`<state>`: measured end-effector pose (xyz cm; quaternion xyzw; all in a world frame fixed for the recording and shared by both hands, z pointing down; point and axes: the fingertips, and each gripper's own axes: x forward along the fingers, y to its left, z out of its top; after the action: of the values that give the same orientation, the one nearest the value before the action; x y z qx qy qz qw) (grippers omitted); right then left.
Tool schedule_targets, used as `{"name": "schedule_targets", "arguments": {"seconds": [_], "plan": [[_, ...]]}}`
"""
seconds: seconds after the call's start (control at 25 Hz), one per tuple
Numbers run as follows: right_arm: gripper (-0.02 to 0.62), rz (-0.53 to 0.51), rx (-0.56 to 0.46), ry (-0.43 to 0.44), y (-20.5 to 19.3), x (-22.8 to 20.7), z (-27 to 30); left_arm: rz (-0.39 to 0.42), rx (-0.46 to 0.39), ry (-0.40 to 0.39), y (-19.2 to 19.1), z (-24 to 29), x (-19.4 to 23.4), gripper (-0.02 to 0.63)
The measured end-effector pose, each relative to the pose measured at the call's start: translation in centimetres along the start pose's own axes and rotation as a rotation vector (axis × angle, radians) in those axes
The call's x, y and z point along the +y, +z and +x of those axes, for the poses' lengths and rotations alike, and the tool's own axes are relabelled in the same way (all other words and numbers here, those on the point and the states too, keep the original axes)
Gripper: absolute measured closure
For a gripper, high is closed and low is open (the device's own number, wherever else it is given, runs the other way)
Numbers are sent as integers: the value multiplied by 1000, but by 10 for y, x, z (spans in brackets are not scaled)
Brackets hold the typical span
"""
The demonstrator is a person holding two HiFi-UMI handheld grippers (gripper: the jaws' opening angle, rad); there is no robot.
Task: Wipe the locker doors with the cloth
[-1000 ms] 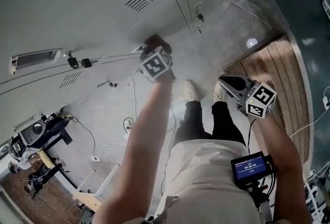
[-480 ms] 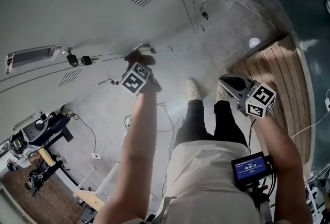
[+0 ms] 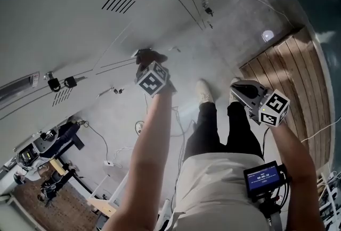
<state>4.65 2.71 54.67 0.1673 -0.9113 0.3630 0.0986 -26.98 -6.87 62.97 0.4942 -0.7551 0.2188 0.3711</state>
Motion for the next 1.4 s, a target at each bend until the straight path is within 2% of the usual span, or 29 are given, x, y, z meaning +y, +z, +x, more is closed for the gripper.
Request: {"name": "schedule_targets", "arguments": {"seconds": [0.12, 0.32, 0.52, 0.72, 0.8, 0.88, 1.0, 1.16, 1.32, 1.4], "plan": [[577, 17, -29, -6, -4, -4, -1, 72, -42, -42, 7, -3, -28, 538], [577, 9, -68, -3, 2, -12, 4, 99, -68, -156, 19, 8, -87, 538], [577, 36, -99, -19, -5, -26, -2, 168, -81, -286, 17, 20, -153, 538], [577, 85, -100, -34, -27, -32, -6, 313, -215, -381, 32, 18, -212, 538], [577, 96, -76, -29, -39, -32, -7, 364, -253, -443, 34, 17, -230, 538], [577, 103, -51, -21, -50, -31, -6, 354, -242, -468, 31, 22, -231, 538], [577, 122, -49, -10, -54, -31, 0, 281, -190, -422, 22, 34, -202, 538], [577, 132, -68, 5, -47, -31, 11, 226, -145, -282, 1, 42, -139, 538], [577, 128, -64, 22, -45, -28, 19, 236, -135, -153, -14, 44, -86, 538], [577, 130, -58, 21, -48, -29, 20, 208, -124, -102, -19, 45, -70, 538]]}}
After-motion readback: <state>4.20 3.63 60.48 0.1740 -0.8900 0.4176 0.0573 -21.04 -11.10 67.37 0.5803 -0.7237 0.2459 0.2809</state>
